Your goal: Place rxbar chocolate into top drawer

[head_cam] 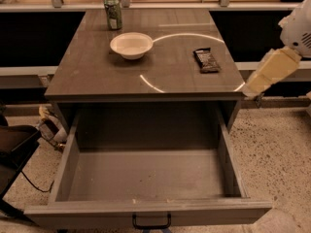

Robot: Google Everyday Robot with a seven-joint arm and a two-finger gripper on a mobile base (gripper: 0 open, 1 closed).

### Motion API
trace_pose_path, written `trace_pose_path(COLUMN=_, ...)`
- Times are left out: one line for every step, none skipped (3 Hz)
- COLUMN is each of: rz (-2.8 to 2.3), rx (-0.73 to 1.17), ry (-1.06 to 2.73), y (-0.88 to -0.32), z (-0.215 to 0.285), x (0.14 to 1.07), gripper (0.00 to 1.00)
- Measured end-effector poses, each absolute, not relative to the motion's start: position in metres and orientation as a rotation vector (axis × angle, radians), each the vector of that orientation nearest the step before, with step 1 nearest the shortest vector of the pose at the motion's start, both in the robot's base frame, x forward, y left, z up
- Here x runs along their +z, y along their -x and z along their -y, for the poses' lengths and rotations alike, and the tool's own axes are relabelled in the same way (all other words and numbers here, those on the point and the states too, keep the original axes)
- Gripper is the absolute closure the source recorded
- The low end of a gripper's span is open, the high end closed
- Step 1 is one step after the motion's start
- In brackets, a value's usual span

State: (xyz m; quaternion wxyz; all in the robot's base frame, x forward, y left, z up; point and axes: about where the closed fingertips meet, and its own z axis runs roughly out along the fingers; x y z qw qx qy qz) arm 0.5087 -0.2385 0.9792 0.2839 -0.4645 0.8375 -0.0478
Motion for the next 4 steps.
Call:
trace_pose_path(rz=-2.236, rx=-0.076, ry=0.921, y=-0.561, z=0.26, x=0.975, gripper=0.0)
trace_pose_path(rz=-2.167, rx=-0.032, ry=0.718, y=-0.608, z=0.271, x=0.981, gripper=0.0)
trace_pose_path(rz=-2.107, rx=0.025, ry=0.561, y=-0.641, z=0.275, x=0.985, gripper=0.0)
trace_pose_path(rz=-2.106, rx=0.041, ry=0.572, y=-0.64, z=0.266, x=0.981, gripper=0.0)
